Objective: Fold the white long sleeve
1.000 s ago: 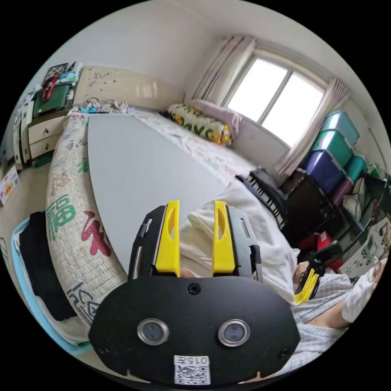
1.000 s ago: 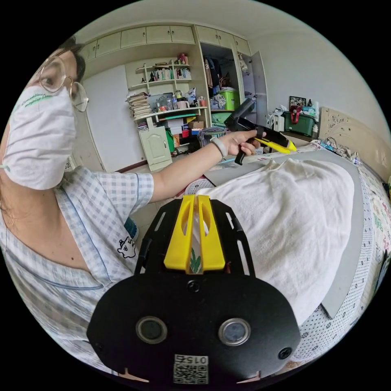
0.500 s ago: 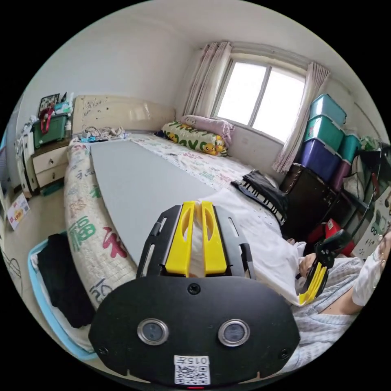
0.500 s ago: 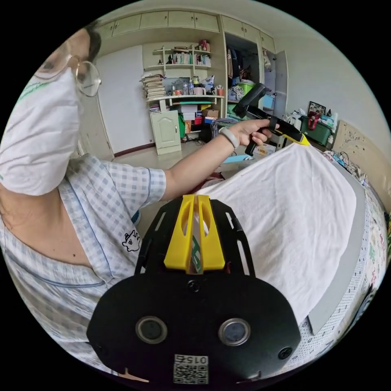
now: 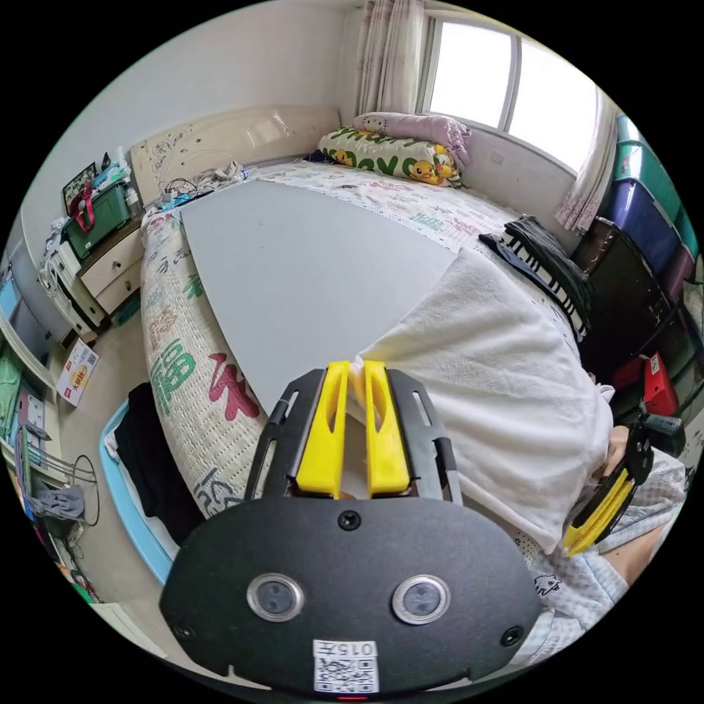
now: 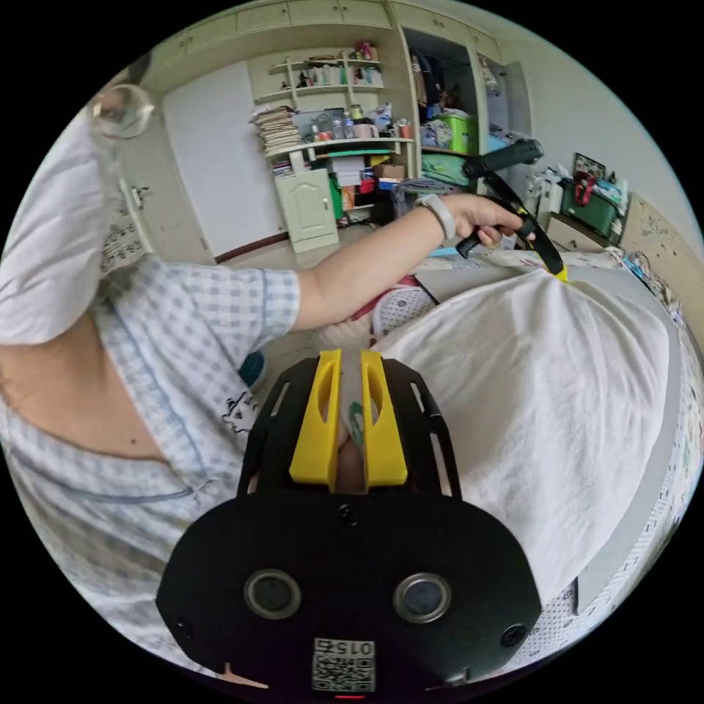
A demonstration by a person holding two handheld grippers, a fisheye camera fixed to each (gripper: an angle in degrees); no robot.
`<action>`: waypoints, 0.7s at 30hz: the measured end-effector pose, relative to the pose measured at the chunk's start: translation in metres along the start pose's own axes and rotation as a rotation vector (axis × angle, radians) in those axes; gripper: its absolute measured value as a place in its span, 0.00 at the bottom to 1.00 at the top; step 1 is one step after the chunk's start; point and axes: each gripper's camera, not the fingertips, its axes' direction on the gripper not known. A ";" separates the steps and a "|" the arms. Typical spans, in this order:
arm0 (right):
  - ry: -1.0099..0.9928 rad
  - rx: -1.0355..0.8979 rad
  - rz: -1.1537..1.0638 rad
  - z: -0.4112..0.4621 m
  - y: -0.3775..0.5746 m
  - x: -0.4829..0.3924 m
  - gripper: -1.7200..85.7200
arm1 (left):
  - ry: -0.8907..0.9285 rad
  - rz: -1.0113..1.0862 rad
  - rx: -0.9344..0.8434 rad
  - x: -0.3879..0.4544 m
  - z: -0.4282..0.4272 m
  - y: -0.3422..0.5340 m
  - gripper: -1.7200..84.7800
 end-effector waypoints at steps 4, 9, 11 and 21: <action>0.207 0.101 0.001 -0.057 0.010 -0.044 0.10 | 0.001 -0.013 0.013 0.010 -0.001 0.010 0.08; 0.576 0.006 0.069 -0.060 0.017 -0.070 0.14 | -0.023 -0.042 0.104 0.022 -0.019 0.027 0.10; 0.587 -0.067 0.050 -0.037 0.012 -0.080 0.15 | -0.118 -0.111 0.177 0.029 -0.028 0.033 0.12; 0.634 -0.263 0.084 0.008 -0.043 -0.095 0.06 | 0.103 0.117 0.063 0.084 0.046 0.028 0.11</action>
